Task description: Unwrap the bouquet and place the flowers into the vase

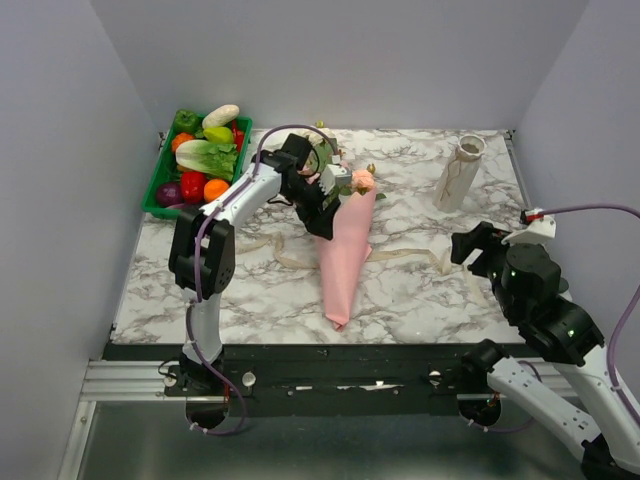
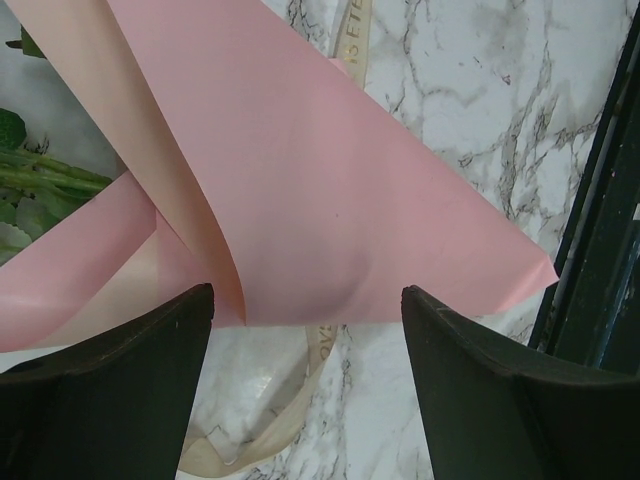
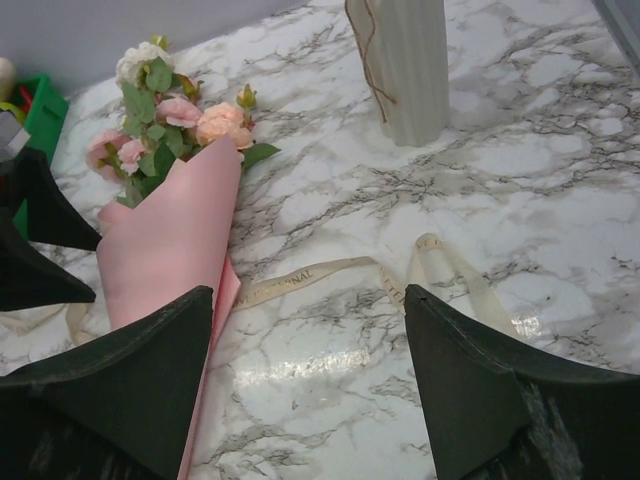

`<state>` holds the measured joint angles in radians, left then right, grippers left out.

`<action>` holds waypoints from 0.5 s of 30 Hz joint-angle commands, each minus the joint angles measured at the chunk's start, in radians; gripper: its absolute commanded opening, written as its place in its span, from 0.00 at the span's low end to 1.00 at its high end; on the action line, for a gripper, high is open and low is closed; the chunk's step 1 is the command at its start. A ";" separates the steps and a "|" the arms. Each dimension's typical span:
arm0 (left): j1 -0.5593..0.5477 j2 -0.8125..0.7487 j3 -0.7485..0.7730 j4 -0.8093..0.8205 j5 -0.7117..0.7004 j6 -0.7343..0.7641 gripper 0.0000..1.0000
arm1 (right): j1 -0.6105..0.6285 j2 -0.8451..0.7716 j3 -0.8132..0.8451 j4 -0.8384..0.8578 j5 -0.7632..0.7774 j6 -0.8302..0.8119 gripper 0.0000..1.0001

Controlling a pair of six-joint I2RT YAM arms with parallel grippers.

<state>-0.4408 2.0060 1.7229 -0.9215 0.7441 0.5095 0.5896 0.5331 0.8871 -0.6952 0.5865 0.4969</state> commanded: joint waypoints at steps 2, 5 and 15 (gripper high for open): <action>-0.004 0.010 0.010 0.000 0.052 0.012 0.76 | -0.002 -0.035 0.026 0.022 -0.060 -0.021 0.82; -0.010 0.025 0.021 -0.039 0.073 0.035 0.51 | -0.002 -0.041 0.024 0.017 -0.063 -0.021 0.81; -0.019 0.001 0.070 -0.083 0.070 0.038 0.03 | -0.002 -0.035 0.015 0.033 -0.080 -0.015 0.80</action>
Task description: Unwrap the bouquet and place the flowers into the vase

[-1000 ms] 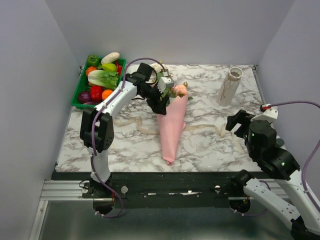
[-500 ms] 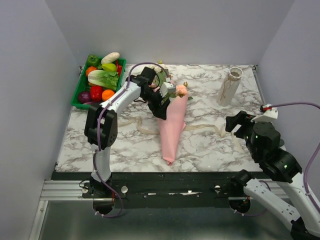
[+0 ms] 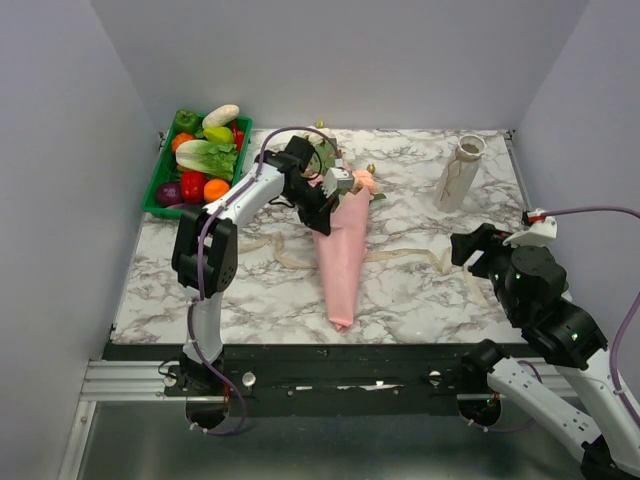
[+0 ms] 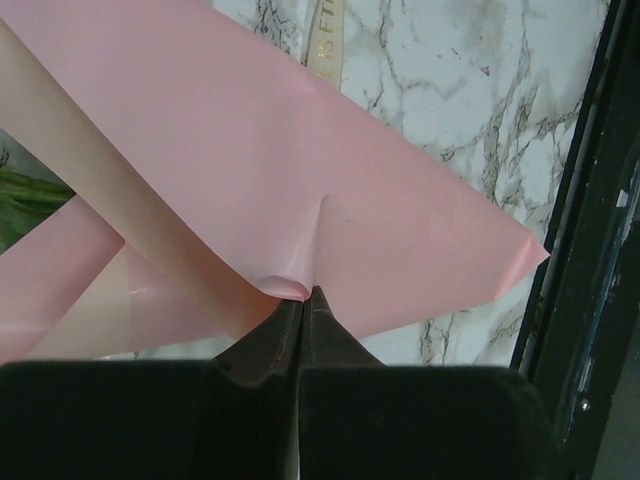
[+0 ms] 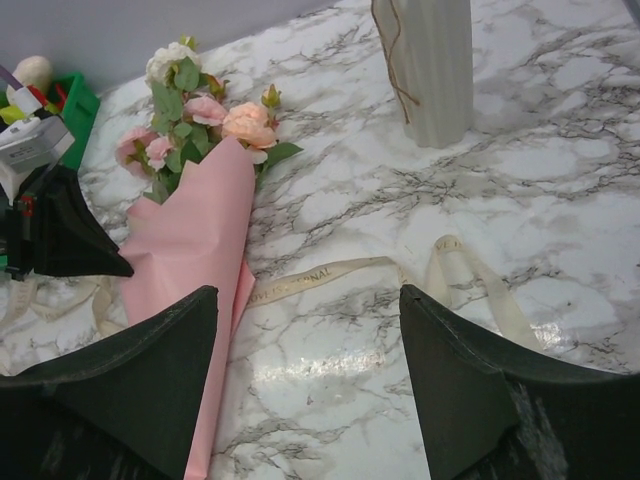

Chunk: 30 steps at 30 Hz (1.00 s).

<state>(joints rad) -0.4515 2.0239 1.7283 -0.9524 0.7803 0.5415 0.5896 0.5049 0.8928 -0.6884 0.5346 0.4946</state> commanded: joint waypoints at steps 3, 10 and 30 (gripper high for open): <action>-0.009 -0.034 0.129 -0.104 0.025 0.003 0.00 | -0.002 -0.006 0.003 0.036 -0.041 -0.011 0.80; -0.013 -0.065 0.342 -0.250 0.016 -0.043 0.00 | -0.002 -0.012 0.008 0.046 -0.050 -0.011 0.80; -0.265 0.081 0.596 -0.292 -0.168 -0.196 0.99 | -0.004 -0.062 -0.038 0.007 -0.012 0.016 0.88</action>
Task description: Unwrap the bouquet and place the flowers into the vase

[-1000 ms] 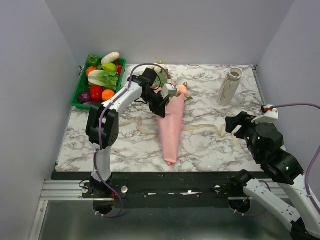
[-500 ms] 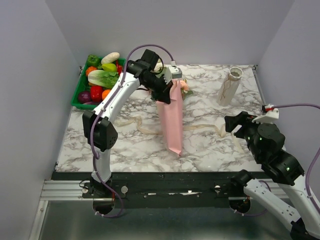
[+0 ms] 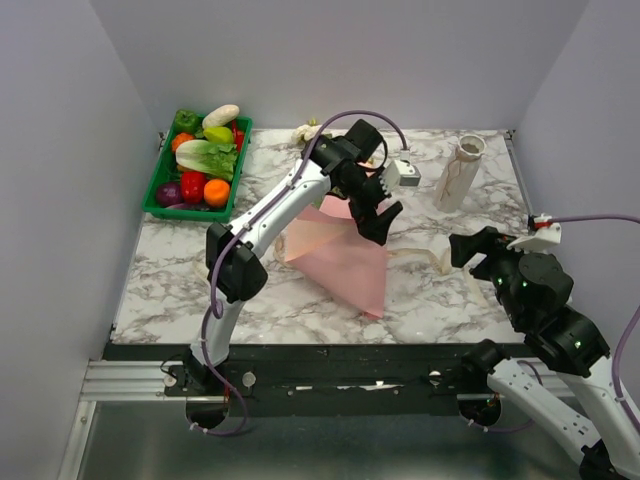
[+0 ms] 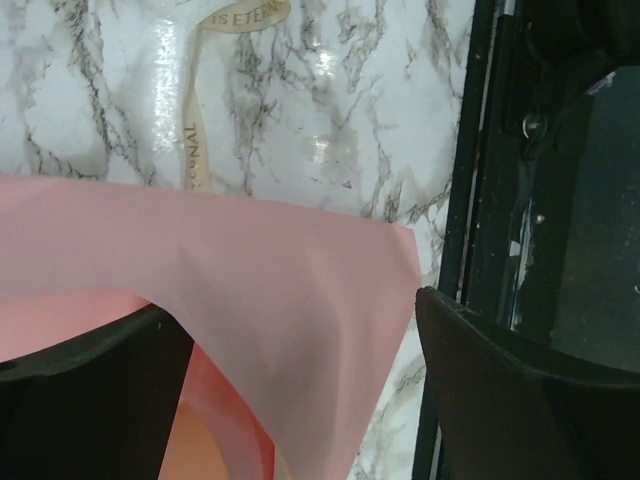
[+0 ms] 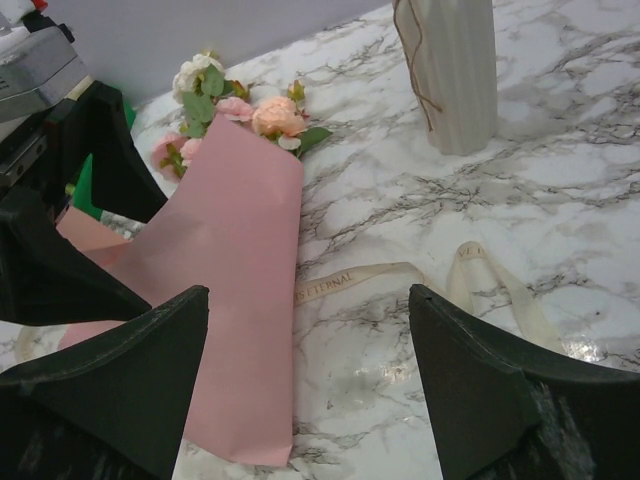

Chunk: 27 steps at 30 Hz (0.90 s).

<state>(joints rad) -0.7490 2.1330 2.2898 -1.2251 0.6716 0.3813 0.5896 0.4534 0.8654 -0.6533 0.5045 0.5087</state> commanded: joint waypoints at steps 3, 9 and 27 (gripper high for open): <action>0.086 -0.103 -0.033 0.028 -0.066 -0.054 0.99 | -0.002 0.002 -0.009 -0.023 0.026 -0.010 0.89; 0.227 -0.214 -0.094 0.070 -0.040 -0.122 0.99 | -0.002 0.037 -0.008 0.007 0.029 -0.035 0.90; 0.312 -0.418 -0.786 0.303 -0.308 0.031 0.99 | -0.002 0.047 -0.032 0.053 -0.034 -0.072 0.91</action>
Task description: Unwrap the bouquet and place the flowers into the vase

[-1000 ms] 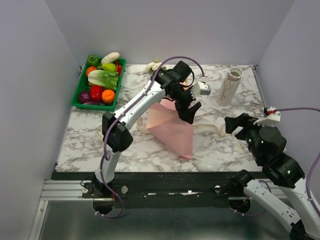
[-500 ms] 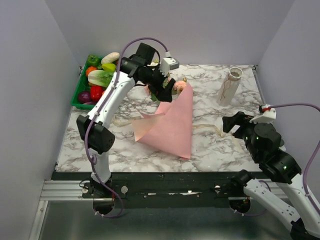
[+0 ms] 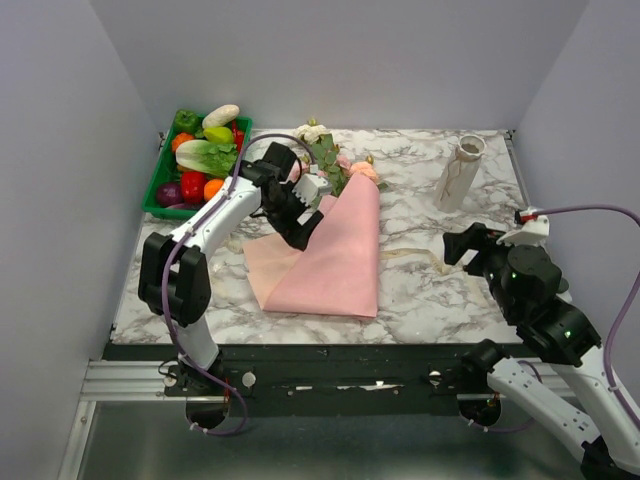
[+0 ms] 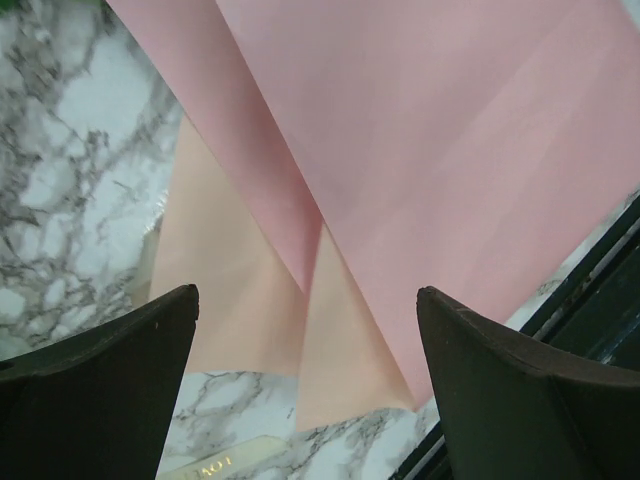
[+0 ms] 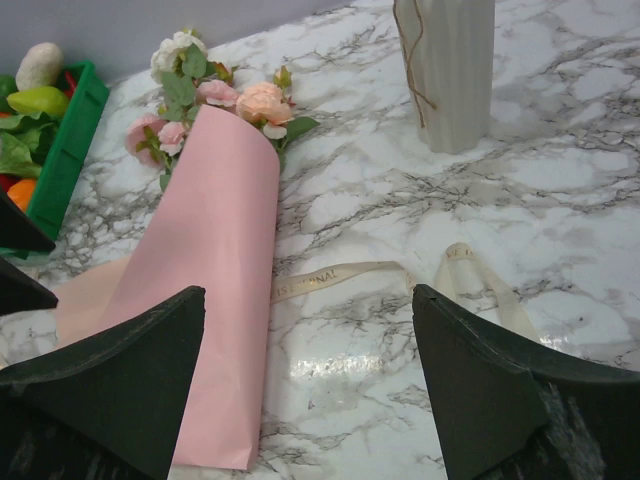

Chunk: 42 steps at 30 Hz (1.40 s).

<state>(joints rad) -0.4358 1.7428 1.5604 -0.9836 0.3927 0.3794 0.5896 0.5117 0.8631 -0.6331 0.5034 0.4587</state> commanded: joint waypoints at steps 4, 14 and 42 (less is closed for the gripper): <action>0.000 0.043 -0.051 0.086 -0.003 0.003 0.99 | -0.002 0.010 -0.050 0.041 -0.072 -0.018 0.90; 0.011 0.122 -0.088 0.232 -0.300 0.018 0.98 | -0.002 -0.033 -0.061 0.013 -0.085 -0.025 0.89; 0.112 0.075 -0.118 -0.165 0.218 0.290 0.56 | -0.004 -0.027 -0.091 0.029 -0.066 -0.012 0.86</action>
<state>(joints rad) -0.3370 1.8172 1.4090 -1.1019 0.5583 0.6308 0.5896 0.4915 0.7818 -0.6136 0.4397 0.4469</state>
